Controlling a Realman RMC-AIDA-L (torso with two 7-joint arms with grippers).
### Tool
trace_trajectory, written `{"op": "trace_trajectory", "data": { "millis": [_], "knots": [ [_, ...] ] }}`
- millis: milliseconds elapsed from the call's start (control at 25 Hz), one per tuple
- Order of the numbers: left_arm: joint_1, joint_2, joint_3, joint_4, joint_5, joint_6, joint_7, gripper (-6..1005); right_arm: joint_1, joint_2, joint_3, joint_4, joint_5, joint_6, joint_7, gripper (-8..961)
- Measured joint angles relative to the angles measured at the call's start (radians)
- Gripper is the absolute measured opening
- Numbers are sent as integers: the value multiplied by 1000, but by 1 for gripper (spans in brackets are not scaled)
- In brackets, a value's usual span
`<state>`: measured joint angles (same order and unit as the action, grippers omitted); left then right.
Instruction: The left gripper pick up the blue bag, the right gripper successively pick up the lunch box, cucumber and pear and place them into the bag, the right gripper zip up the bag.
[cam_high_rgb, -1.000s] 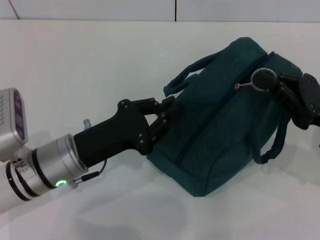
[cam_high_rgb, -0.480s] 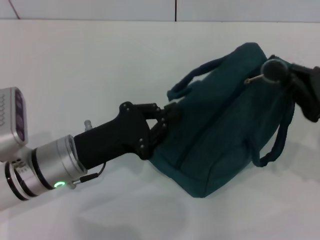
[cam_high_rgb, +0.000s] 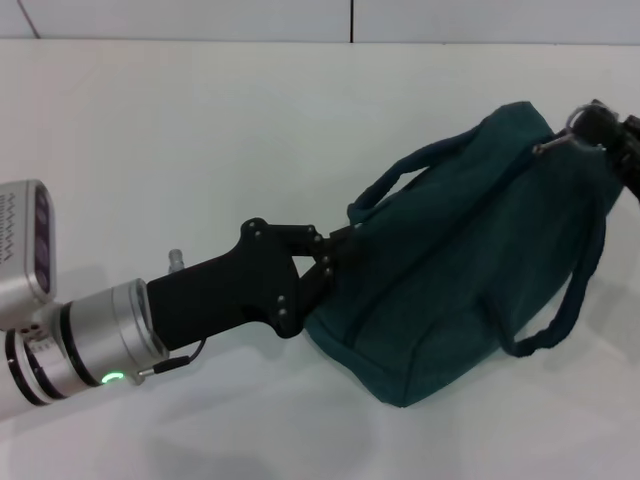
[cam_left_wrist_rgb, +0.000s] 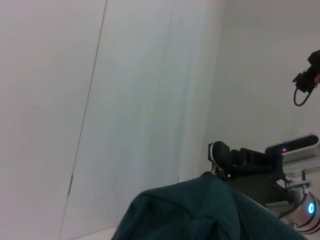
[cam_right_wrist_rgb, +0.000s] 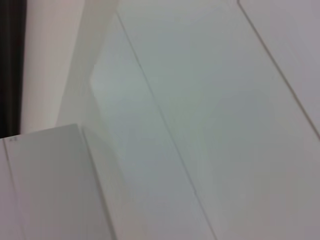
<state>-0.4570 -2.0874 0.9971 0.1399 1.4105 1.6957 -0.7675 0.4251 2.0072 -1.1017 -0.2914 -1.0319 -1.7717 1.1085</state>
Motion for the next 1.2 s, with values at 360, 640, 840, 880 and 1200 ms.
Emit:
{"op": "trace_trajectory", "data": {
  "millis": [360,640,840,880,1200],
  "knots": [
    [36,6,0,44,3,5,-10,54,-41,-7,37,-3,-2,11,-1,40],
    [46,9,-6,49,4,6,-12,61,-62,-17,38,0,-1,17,-1,40],
    [47,11,-7,49,1,5,-18,79,-79,-23,39,-1,-1,24,-1,41],
    [47,11,-7,49,-1,5,-20,83,-82,-26,40,0,-1,24,-1,41],
    [40,10,-12,49,-8,4,-23,112,-89,-26,50,2,-4,6,0,42]
  ]
}}
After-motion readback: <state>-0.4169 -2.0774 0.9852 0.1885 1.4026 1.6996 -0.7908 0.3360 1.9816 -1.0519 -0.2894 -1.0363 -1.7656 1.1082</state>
